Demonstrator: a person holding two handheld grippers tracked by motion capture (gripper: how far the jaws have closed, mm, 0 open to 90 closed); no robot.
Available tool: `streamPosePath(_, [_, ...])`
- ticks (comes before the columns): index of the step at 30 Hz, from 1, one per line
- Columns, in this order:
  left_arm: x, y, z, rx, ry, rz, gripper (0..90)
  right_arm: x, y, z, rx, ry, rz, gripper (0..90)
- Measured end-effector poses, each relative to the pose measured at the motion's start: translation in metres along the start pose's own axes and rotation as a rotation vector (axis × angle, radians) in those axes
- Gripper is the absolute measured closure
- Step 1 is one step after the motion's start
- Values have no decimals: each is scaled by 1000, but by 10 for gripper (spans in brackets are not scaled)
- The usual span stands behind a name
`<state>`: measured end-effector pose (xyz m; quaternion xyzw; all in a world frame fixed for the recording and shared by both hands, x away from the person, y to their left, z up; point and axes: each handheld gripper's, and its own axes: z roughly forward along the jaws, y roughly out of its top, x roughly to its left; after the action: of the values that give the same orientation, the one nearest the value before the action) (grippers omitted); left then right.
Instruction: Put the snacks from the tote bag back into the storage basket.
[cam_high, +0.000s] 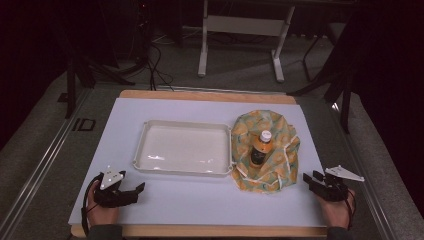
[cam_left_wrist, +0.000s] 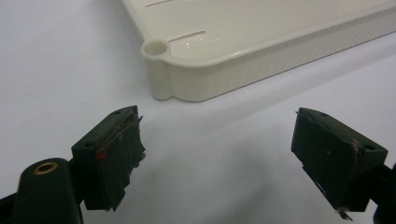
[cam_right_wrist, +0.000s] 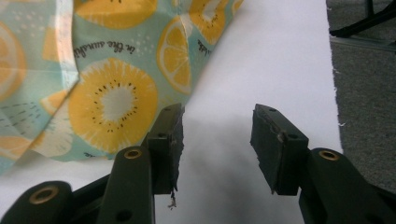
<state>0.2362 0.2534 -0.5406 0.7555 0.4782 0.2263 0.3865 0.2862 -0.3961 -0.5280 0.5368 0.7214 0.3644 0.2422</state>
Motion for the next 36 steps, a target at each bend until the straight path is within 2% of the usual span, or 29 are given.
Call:
streamPosePath(3, [0, 0, 0, 0, 1, 1, 165, -1, 3, -4, -6, 13, 9, 545])
streamPosePath(16, [0, 0, 0, 0, -2, 2, 165, 4, 12, -8, 31, 48, -41, 550])
streamPosePath(21, [-1, 0, 0, -1, -1, 6, 165, 9, 20, -9, 52, 63, -90, 605])
streamPosePath(30, [-1, 0, 0, -3, -1, 6, 166, 16, 37, -10, 86, 56, -157, 606])
streamPosePath(36, [-1, 0, 0, -4, -3, 5, 165, 19, 46, -12, 112, 60, -183, 602])
